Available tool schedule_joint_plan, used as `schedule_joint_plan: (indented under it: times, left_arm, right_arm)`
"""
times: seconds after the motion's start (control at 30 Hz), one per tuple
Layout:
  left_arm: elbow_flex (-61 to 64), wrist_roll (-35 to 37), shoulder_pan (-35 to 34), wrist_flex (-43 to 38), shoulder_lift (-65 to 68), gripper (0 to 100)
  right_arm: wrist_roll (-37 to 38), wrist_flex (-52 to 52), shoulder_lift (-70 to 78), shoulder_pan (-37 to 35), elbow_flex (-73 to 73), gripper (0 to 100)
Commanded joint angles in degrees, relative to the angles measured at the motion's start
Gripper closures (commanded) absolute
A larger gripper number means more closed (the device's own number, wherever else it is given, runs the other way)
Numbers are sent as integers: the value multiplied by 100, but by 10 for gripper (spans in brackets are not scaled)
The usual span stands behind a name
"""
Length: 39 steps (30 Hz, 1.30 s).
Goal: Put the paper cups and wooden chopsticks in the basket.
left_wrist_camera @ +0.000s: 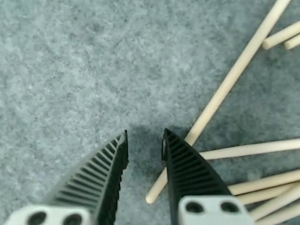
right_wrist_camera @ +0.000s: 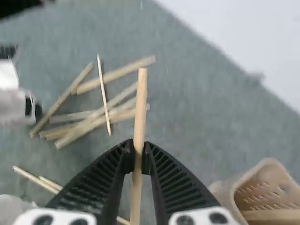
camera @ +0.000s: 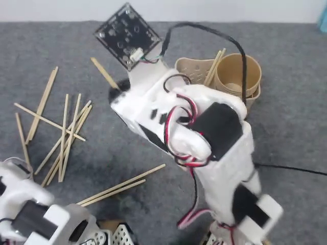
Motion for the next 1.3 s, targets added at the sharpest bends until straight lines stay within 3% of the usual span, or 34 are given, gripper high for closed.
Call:
schedule_joint_plan:
  times: [0.0,0.27,0.5,0.73,0.93,1.1,1.27]
  left_arm:
    - [-180,53,123,-132,-26,890]
    - [-180,53,88,-141,-26,890]
    - [-180,53,97,-149,-26,890]
    - [-180,53,132,-149,-26,890]
    - [-180,53,132,-149,-26,890]
    - [-180,53,141,-149,-26,890]
    - [-180,53,141,-149,-35,890]
  right_arm:
    - [-53,-866,-927,549,853,992]
    - [-105,-2765,-1675,1385,2409,992]
    - [-642,-3723,-2835,1525,4105,992]
    - [-633,-6879,-4013,1912,6857,992]
    - [-651,-9209,-4303,2536,8202,992]
    - [-659,-10088,-4303,3055,8633,992]
    - [-642,-10220,-4295,3310,8923,992]
